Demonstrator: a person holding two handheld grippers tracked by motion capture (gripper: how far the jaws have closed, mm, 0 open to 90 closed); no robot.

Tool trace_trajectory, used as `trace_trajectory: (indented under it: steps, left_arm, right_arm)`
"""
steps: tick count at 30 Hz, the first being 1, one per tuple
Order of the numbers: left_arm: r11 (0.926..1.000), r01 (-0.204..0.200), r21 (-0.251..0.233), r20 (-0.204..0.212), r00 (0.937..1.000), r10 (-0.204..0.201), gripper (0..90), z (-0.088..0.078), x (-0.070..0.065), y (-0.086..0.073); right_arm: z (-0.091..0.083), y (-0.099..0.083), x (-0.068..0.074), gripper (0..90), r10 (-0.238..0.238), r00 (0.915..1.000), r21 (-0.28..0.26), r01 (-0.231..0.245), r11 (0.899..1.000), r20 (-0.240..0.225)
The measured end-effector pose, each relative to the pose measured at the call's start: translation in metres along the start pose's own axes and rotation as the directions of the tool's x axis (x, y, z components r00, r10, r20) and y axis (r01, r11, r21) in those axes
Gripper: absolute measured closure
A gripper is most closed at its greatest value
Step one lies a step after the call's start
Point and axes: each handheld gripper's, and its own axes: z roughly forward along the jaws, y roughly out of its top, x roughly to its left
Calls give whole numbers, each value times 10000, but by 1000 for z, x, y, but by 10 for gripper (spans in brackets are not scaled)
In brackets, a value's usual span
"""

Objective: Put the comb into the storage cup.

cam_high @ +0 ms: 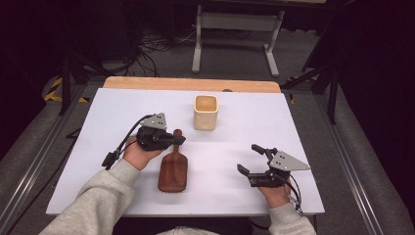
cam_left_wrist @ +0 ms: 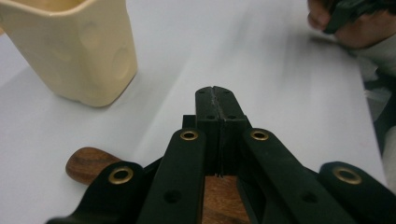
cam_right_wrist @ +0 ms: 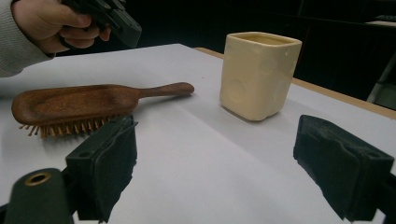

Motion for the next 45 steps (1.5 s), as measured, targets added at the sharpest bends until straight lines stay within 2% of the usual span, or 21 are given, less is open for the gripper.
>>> trace_trajectory:
  steps: [3,8,13,15,16,19,20,22,29,34,37,39,40,41,45]
  left_arm:
    - [9958,-281,871,-72,9996,288,900,8,0,6]
    - [9853,-465,1646,-57,9988,481,900,17,3,10]
    - [9659,-590,2520,-162,9977,652,900,26,9,10]
    - [9631,-602,2622,-149,9977,664,900,26,10,10]
    - [9562,-551,2874,-188,9978,631,900,29,14,10]
    - [9464,-427,3200,-173,9986,509,900,33,18,10]
    - [9464,-427,3200,-173,9986,509,900,33,18,10]
    - [9348,-447,3523,-159,9984,537,900,37,20,9]
    - [9190,-494,3911,186,9988,458,900,48,24,9]
    - [9027,-442,4279,187,9990,401,900,55,25,9]
    - [8994,-439,4349,120,9990,430,900,56,27,8]
    - [8998,-400,4344,145,9992,374,900,56,28,7]
    - [8946,-394,4452,101,9992,390,900,57,28,6]
    - [8951,-425,4438,106,9991,423,900,57,29,6]
    - [8864,-361,4616,48,9993,382,900,57,31,4]
  right_arm:
    - [0,0,0,137,-4,10000,11,4,10000,24]
    - [0,0,0,137,-1,10000,0,1,10000,8]
    - [-2,0,0,135,-12,10000,-64,12,10000,58]
    - [-2,0,-1,134,-32,10000,-92,33,10000,49]
    - [-2,0,0,134,2,10000,-86,-1,10000,59]
    - [-2,0,0,134,-6,10000,-54,6,10000,28]
    - [-2,0,0,134,-8,10000,-60,8,10000,25]
    - [-2,0,0,134,-10,10000,-50,11,10000,16]
    - [-2,0,-1,133,-12,10000,-30,12,10000,28]
    - [-2,0,-1,133,-9,10000,-40,9,10000,4]
    - [-2,0,-1,133,-31,10000,-13,31,10000,17]
    - [-2,-1,-1,133,-2,10000,-15,2,10000,6]
    - [-2,-1,-1,133,23,10000,-4,-23,10000,-4]
    - [-2,-1,-1,133,23,10000,-4,-23,10000,-4]
    - [-2,-1,-1,133,31,10000,-13,-31,10000,-10]
